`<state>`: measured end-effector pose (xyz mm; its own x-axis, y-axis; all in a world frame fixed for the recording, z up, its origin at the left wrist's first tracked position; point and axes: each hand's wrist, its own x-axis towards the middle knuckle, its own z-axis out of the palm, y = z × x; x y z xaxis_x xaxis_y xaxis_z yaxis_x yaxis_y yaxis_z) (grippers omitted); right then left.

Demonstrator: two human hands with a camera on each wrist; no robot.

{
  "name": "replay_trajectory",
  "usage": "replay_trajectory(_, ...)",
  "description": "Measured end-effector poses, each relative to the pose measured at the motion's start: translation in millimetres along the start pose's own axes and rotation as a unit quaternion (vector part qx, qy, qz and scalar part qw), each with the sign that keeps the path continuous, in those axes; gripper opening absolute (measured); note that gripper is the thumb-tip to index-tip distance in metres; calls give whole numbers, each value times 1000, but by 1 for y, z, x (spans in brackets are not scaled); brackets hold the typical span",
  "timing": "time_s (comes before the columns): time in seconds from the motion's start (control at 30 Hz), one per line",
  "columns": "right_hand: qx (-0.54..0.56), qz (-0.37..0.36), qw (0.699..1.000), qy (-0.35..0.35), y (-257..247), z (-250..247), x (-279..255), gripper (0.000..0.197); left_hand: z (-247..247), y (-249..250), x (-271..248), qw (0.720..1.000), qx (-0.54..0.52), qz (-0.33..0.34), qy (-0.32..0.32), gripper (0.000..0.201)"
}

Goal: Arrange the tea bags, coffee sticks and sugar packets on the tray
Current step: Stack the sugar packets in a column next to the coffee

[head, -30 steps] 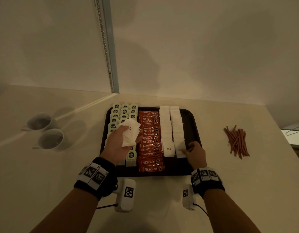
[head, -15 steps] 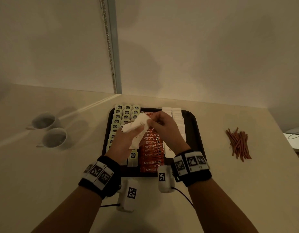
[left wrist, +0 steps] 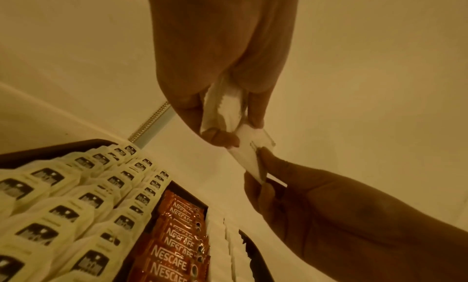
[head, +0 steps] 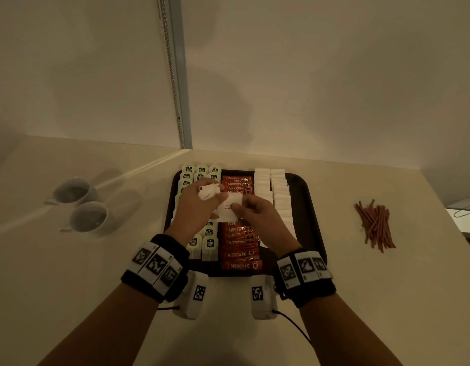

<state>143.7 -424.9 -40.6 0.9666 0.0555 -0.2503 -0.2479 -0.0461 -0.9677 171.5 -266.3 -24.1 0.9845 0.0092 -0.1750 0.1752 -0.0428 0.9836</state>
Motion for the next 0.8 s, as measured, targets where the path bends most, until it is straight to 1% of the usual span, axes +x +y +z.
replay_trajectory(0.03, 1, -3, 1000, 3, 1, -2, 0, 17, 1, 0, 0, 1000, -8, -7, -4, 20)
replay_trajectory(0.07, 2, -6, 1000, 5, 0, -5, 0, 17, 2, 1, -1, 999, -31, -28, -8, 19)
replay_trajectory(0.1, 11, -7, 1000, 10, 0, -10, -1, 16, 2, 1, -1, 995, -77, -63, -15, 15)
replay_trajectory(0.13, 27, -8, 999, 21, 0, -17, -1, 16, 1, 2, -2, 984, -143, -102, -26, 11)
replay_trajectory(0.2, 36, -6, 997, 61, 3, -36, -3, 14, -5, 1, -4, 948, -270, -164, -42, 18)
replay_trajectory(0.23, 13, -1, 996, 88, 6, -47, -4, 10, -9, -1, -5, 931, -314, -183, -39, 21)
replay_trajectory(0.3, -68, 21, 988, 134, 18, -68, -7, 9, -14, -6, -7, 905, -376, -199, -10, 22)
replay_trajectory(0.37, -153, 57, 974, 157, 33, -84, -8, 15, -15, -11, -9, 880, -426, -208, 18, 18)
replay_trajectory(0.43, -222, 92, 958, 159, 49, -92, -10, 17, -16, -15, -11, 866, -445, -229, 25, 16)
replay_trajectory(0.5, -254, 121, 947, 152, 68, -96, -12, 13, -18, -20, -11, 869, -428, -247, 9, 21)
replay_trajectory(0.63, -262, 166, 941, 137, 94, -92, -13, 11, -18, -24, -12, 898, -356, -259, -19, 25)
replay_trajectory(0.7, -261, 174, 939, 137, 98, -87, -13, 11, -17, -23, -13, 902, -341, -263, -30, 26)
replay_trajectory(0.8, -278, 172, 933, 146, 101, -80, -11, 16, -16, -20, -15, 902, -332, -272, -44, 25)
